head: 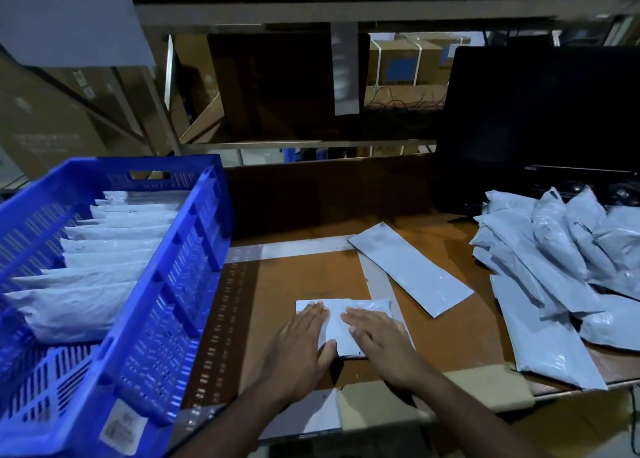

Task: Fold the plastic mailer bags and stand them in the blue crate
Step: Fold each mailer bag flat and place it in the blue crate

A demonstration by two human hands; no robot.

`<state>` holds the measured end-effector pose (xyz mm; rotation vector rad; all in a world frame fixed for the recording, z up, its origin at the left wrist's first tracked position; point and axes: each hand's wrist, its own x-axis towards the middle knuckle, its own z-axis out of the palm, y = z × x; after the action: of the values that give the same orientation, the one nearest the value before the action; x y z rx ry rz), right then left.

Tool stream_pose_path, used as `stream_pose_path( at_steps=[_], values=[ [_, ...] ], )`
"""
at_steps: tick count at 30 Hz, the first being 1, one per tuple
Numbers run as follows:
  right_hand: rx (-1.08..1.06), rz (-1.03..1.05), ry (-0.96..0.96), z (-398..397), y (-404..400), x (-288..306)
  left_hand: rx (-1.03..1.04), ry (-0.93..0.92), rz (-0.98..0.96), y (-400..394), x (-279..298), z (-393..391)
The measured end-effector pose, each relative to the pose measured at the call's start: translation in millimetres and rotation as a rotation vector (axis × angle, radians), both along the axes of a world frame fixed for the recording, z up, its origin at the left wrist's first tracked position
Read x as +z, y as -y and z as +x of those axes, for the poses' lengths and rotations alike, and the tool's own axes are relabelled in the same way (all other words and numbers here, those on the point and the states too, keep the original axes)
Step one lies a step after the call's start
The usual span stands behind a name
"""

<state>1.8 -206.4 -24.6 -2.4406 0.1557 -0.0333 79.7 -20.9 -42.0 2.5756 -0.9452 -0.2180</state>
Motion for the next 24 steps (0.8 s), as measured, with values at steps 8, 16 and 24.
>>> stream_pose_path(
  at_steps=[8,16,24],
  values=[
    [-0.015,-0.436,0.067,18.4,-12.1,-17.4,-0.014,0.118,0.057,9.2,7.4,11.4],
    [-0.134,-0.368,-0.057,-9.8,7.7,-17.3,0.007,0.142,0.058,3.3,-14.2,7.2],
    [-0.111,-0.422,-0.117,-17.0,14.3,-19.6,0.054,0.146,0.095,1.7,-10.7,4.3]
  ],
)
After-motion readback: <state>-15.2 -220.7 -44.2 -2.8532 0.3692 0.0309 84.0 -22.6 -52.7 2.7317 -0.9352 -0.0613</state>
